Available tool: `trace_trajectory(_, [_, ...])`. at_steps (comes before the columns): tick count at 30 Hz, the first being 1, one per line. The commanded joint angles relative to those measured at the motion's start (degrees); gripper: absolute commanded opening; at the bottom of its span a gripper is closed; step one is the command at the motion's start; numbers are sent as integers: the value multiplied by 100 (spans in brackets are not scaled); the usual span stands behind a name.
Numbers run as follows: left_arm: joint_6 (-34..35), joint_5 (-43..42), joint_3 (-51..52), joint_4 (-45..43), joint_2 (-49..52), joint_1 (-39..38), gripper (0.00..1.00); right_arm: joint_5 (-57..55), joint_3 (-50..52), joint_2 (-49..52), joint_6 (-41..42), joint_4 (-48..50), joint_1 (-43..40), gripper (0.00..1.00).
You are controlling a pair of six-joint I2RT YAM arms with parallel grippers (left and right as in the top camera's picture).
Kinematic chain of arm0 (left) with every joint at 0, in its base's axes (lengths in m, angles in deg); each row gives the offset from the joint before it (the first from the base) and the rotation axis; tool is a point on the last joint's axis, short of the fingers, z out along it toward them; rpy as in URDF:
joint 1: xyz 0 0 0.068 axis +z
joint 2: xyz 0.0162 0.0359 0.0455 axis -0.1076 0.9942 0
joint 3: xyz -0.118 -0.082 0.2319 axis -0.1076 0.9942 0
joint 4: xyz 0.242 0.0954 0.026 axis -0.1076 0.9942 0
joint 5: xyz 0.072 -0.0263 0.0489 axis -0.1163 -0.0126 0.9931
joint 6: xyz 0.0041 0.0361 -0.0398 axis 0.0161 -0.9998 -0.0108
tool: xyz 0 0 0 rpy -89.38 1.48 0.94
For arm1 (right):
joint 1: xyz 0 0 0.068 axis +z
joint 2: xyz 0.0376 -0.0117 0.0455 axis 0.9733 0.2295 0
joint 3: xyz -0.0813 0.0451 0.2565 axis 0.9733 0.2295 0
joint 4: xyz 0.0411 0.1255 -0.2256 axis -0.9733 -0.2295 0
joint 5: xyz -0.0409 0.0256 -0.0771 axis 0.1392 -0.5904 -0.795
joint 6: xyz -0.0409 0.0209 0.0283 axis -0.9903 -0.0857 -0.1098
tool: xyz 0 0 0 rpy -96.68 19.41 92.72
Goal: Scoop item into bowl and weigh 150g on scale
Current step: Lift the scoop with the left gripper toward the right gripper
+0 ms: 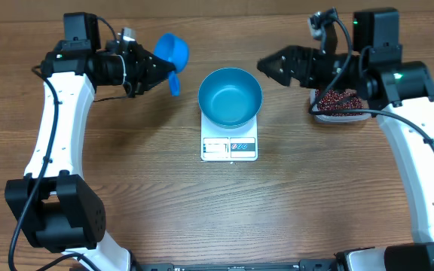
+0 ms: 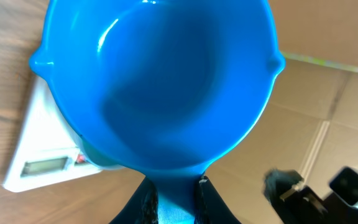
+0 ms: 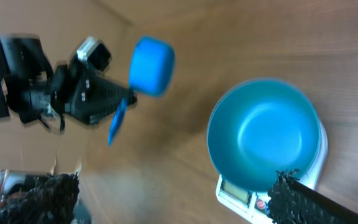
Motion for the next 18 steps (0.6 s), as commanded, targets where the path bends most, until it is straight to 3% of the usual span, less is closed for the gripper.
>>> trace_trajectory(1, [892, -664, -122, -9, -59, -151, 4, -389, -39, -107, 734, 452, 57, 98])
trace_trajectory(2, [1060, -688, -122, -7, -59, -177, 4, -323, -39, -105, 737, 542, 59, 82])
trace_trajectory(3, [1235, -758, -122, -9, -59, -214, 4, -306, -39, -105, 754, 573, 61, 72])
trace_trajectory(5, [1515, -898, -122, -11, -59, -278, 4, -310, -39, -105, 841, 533, 101, 59])
trace_trajectory(10, [1873, -927, -122, -13, -59, -417, 4, -476, -33, -50, 1036, 409, 573, 58])
trace_trajectory(18, [2133, -627, -122, -74, -59, -498, 4, -2494, -33, -35, 1764, 695, 1926, 61])
